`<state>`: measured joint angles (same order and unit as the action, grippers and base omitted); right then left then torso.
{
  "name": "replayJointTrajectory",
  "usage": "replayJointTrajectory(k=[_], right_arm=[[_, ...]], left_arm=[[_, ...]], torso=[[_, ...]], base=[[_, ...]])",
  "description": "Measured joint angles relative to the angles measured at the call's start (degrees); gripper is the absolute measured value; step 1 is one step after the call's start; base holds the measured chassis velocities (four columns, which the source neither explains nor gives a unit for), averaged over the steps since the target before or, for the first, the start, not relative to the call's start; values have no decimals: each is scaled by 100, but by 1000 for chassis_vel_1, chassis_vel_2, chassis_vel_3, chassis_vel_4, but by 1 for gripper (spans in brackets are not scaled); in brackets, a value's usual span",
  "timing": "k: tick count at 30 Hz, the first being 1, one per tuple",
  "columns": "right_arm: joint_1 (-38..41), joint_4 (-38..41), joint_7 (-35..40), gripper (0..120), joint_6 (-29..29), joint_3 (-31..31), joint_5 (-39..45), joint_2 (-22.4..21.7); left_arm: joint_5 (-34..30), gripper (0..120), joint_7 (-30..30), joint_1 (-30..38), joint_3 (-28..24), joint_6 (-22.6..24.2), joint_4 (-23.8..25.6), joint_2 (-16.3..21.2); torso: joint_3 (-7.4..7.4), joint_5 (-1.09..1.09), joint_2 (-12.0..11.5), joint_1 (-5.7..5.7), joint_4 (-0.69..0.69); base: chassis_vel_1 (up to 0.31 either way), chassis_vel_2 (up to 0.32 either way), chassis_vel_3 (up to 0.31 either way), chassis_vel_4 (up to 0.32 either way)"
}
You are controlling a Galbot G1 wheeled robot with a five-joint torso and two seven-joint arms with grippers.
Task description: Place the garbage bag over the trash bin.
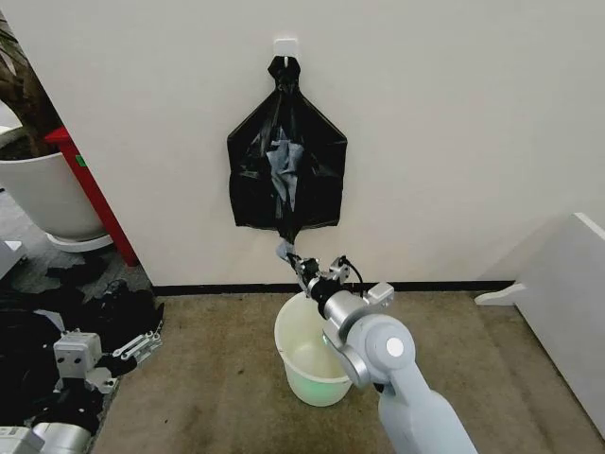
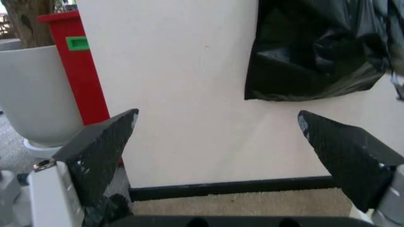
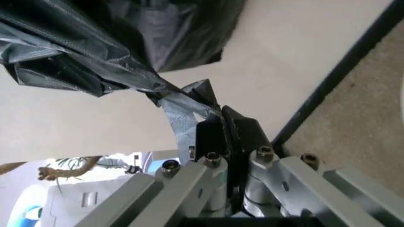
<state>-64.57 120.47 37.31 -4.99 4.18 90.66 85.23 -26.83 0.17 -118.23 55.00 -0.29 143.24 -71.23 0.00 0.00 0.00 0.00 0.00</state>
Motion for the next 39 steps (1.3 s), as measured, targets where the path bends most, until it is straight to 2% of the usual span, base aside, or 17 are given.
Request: replayJointTrajectory(k=[12,27,39], right_arm=[[-411,119,-115,0,-12,11,-186,65],[324,353,55,0,-20,138,69,12],[-393,166,-114,0,-200,186,-139,48]], left_arm=[[0,100,16,9,2,-12,0,1],[2,100,20,-24,26,-31,0,-2],[-4,100,42,-14,17,-28,0,51]], torso=[[0,0,0,0,0],[0,0,0,0,0],[0,0,0,0,0]], base=[[0,0,0,0],[0,0,0,0],[0,0,0,0]])
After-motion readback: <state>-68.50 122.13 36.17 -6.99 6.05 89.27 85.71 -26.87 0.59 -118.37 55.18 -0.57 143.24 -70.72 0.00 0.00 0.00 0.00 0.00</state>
